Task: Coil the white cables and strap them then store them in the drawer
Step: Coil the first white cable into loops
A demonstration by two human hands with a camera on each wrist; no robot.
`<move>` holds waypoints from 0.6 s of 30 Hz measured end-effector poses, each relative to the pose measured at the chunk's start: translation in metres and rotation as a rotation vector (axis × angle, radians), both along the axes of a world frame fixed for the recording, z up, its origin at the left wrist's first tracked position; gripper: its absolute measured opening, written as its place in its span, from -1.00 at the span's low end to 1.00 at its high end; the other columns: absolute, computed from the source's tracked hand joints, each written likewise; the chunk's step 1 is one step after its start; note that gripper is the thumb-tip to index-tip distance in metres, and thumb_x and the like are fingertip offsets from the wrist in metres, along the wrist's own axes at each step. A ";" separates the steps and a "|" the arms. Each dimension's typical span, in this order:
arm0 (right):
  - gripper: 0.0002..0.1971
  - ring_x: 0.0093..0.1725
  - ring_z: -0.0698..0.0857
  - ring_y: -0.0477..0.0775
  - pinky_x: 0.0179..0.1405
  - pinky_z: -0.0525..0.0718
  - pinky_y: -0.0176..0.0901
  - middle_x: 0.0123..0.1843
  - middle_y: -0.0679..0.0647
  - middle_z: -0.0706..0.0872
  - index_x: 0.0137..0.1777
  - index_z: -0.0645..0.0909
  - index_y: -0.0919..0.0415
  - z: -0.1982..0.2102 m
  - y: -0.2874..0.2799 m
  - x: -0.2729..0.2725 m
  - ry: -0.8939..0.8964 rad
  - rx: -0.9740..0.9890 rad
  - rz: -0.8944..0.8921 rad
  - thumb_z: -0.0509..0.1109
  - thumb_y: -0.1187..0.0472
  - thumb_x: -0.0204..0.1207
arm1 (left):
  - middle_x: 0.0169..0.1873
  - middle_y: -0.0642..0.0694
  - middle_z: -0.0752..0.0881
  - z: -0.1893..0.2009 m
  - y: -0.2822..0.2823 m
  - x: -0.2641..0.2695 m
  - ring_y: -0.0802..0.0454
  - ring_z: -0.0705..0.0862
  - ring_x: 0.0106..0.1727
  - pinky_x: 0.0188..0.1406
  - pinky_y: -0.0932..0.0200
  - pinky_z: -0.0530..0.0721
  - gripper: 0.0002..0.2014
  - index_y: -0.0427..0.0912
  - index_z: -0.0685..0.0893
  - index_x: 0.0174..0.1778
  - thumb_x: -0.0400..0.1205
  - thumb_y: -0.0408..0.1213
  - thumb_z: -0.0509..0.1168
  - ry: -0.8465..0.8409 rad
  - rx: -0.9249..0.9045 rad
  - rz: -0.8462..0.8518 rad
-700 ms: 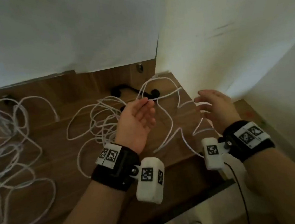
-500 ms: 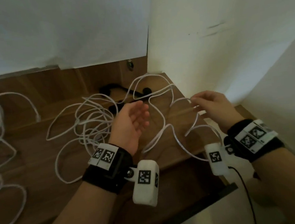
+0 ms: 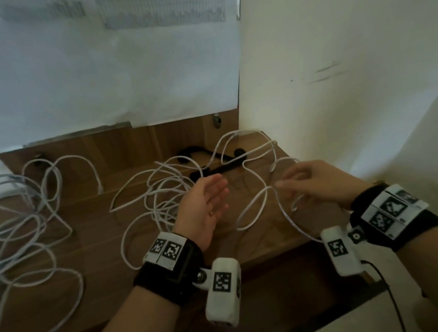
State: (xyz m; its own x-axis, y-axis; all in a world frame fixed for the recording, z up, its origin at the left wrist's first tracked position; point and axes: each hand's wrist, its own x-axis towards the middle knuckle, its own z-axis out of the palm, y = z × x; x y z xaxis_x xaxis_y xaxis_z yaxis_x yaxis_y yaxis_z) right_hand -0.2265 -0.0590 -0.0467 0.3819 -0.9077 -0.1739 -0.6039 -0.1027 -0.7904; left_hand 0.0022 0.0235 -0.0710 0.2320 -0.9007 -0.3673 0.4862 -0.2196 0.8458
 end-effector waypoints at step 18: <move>-0.82 -0.25 0.75 0.12 -0.12 0.79 -0.01 -0.20 0.16 0.78 0.16 0.75 0.14 0.009 0.055 0.106 -0.023 -0.136 -0.029 0.32 0.27 0.69 | 0.11 0.00 0.75 0.001 0.093 0.081 0.02 0.69 0.21 0.34 -0.16 0.65 -0.91 0.09 0.68 0.07 0.68 -0.17 0.35 -0.247 -0.021 0.152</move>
State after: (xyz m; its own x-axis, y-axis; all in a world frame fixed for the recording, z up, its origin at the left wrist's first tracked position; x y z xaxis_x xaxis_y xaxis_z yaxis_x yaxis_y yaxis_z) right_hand -0.1202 -0.0045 -0.0374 0.3572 -0.9332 -0.0401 -0.5905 -0.1923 -0.7838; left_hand 0.0833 0.1163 -0.0695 0.4452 -0.8554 -0.2646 0.2908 -0.1413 0.9463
